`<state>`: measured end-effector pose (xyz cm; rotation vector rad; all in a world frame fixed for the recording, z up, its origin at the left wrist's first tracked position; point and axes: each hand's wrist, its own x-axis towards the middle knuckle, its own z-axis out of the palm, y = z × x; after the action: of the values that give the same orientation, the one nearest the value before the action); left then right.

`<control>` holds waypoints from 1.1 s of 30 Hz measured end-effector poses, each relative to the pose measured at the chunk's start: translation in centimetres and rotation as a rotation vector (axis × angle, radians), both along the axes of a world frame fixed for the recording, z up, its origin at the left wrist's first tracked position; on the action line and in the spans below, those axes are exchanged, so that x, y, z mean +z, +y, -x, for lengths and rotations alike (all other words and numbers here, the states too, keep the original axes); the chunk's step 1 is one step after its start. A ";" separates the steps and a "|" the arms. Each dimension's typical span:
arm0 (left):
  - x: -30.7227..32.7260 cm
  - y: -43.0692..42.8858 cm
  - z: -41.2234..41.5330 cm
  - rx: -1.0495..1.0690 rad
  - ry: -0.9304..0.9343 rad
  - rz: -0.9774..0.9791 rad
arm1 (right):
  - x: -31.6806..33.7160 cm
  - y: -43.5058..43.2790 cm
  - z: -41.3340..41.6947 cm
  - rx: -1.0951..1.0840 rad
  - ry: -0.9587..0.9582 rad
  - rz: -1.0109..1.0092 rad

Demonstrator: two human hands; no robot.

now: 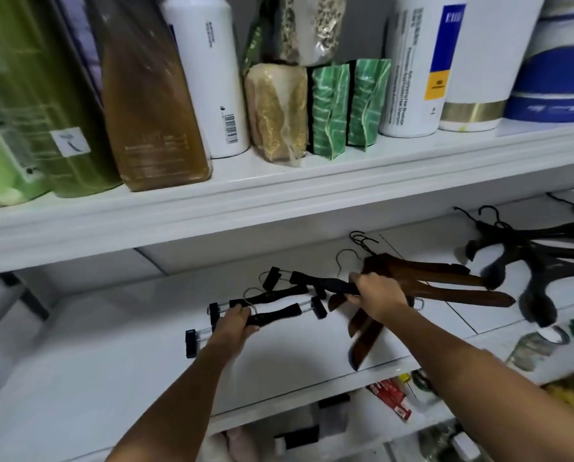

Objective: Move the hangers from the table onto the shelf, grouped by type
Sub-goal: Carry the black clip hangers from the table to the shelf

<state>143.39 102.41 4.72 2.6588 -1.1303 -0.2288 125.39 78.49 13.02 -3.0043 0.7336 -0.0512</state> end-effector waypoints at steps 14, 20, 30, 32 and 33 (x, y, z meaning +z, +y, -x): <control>-2.6 -2.2 -2.8 -0.053 -0.119 -0.075 | -1.3 -0.2 -1.5 -0.027 -0.008 -0.002; -3.2 -1.1 -3.9 0.014 -0.117 -0.062 | -1.9 0.9 -3.0 0.012 0.016 -0.019; -1.7 4.2 -3.7 0.207 -0.131 0.174 | -3.4 3.1 -5.8 0.068 0.015 -0.085; -1.0 6.3 -4.0 0.239 -0.155 0.172 | -3.7 3.6 -6.0 0.093 0.008 -0.101; -0.3 7.2 -3.8 0.253 -0.147 0.168 | -3.9 4.0 -6.0 0.112 0.002 -0.104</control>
<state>147.16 109.64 4.42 2.6655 -0.7989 0.1045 131.44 82.52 9.09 -2.9399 0.5489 -0.0060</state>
